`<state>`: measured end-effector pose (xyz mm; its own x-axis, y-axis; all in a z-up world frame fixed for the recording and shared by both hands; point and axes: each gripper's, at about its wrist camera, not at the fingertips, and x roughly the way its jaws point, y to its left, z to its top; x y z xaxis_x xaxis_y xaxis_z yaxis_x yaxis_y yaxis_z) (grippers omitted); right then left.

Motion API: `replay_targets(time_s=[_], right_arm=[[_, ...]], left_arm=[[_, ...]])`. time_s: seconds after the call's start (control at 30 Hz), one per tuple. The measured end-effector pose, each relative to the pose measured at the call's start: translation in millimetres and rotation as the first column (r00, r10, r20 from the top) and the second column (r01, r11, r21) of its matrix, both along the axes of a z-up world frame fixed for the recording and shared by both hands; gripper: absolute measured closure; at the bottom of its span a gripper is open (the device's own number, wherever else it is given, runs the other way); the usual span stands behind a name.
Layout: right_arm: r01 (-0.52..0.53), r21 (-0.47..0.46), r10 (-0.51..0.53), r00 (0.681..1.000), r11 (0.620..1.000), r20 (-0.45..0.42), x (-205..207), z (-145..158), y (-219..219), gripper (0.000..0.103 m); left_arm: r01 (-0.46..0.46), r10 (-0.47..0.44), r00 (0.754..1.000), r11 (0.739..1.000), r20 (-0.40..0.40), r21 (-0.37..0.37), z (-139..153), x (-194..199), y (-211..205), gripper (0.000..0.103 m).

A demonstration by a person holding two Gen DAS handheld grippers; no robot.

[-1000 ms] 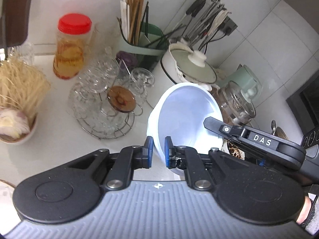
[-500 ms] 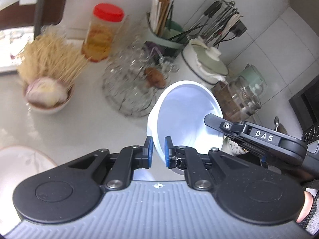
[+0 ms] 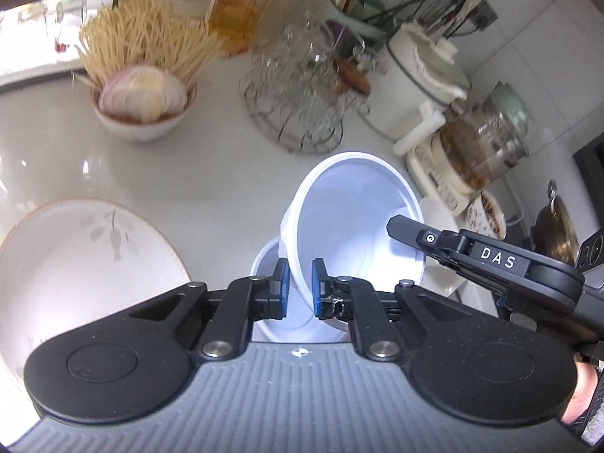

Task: Organize plates and bowls
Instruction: 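Lower the second bowl into the first bowl and open both grippers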

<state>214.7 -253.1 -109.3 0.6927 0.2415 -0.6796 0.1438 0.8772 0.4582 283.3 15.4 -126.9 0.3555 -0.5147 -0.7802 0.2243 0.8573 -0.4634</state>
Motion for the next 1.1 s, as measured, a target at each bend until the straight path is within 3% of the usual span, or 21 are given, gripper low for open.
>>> replay_targets(time_s=[0.37, 0.6, 0.83, 0.97, 1.0, 1.1], right_arm=[[0.007, -0.042, -0.012, 0.993, 0.999, -0.121, -1, -32, -3, 0.091], [0.002, -0.032, -0.007, 0.985, 0.999, -0.17, 1, -47, -3, 0.089], [-0.018, -0.009, 0.016, 0.981, 1.0, -0.191, 6, -52, -4, 0.088], [-0.033, -0.023, 0.029, 0.981, 0.999, -0.19, 11, -50, -4, 0.088], [-0.039, -0.019, 0.035, 0.981, 0.999, -0.19, 13, -49, -4, 0.088], [-0.051, -0.035, 0.043, 0.981, 0.998, -0.188, 16, -45, -6, 0.088]], left_arm=[[0.059, -0.054, 0.995, 0.997, -0.081, 0.058, -30, -6, -14, 0.088], [0.053, -0.043, 0.991, 0.996, -0.126, 0.078, -43, -4, -16, 0.088], [0.074, -0.061, 0.993, 0.99, -0.101, 0.121, -38, 2, -18, 0.088], [0.063, -0.05, 0.992, 0.992, -0.117, 0.109, -40, 5, -18, 0.088], [0.061, -0.048, 0.992, 0.992, -0.12, 0.109, -40, 5, -18, 0.085], [0.068, -0.051, 0.99, 0.989, -0.128, 0.131, -39, 6, -20, 0.061]])
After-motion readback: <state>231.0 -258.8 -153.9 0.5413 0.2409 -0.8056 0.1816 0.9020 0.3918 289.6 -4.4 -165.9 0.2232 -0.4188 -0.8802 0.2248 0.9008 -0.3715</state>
